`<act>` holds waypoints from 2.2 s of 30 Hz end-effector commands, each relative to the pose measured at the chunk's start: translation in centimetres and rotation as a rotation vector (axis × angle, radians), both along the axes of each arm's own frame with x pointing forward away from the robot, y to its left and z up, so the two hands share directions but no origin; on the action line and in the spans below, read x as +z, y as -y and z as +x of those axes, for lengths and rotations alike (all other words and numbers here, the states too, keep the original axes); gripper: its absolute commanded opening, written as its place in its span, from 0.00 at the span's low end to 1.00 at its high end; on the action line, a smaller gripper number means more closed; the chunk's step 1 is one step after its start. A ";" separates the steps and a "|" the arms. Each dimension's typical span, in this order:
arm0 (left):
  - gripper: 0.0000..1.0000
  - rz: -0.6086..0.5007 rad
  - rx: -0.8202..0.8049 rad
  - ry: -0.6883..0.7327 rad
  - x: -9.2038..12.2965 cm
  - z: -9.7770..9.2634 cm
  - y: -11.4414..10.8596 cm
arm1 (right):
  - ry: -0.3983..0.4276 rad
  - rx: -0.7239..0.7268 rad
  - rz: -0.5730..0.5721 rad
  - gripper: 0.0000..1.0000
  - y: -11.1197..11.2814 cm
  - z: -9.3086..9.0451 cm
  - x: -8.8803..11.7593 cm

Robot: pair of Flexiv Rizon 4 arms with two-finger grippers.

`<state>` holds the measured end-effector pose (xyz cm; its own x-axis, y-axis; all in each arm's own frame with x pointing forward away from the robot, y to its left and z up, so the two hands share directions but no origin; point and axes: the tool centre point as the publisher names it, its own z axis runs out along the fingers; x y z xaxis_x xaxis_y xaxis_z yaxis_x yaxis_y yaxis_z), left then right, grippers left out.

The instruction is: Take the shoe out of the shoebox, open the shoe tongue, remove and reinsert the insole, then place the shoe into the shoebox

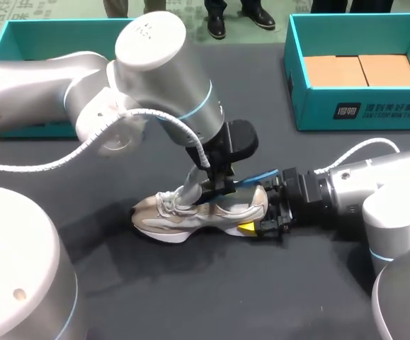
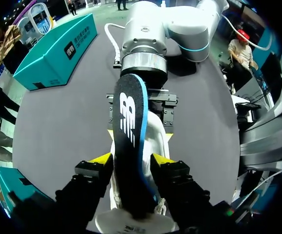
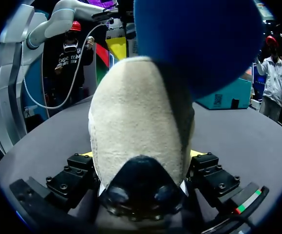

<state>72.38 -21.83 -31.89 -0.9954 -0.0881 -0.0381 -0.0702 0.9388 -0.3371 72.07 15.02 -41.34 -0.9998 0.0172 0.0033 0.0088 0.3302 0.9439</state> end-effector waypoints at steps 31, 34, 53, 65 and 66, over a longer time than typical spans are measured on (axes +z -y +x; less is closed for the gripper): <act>0.56 0.056 0.308 0.305 1.2 -2.7 1.6 | -0.001 -0.001 -0.004 0.00 -0.1 -0.1 -0.2; 0.56 0.066 0.321 0.316 1.0 -2.4 1.6 | -0.001 -0.001 -0.004 0.00 -0.1 -0.1 -0.2; 0.49 0.104 0.317 0.356 -1.0 -0.6 2.3 | -0.001 -0.001 -0.004 0.00 -0.1 -0.1 -0.2; 0.30 0.113 0.304 0.344 -1.8 0.7 2.7 | -0.001 -0.001 -0.004 0.00 -0.1 -0.1 -0.2; 0.24 0.114 0.304 0.344 -1.9 0.8 2.8 | -0.001 -0.001 -0.004 0.00 -0.1 -0.1 -0.2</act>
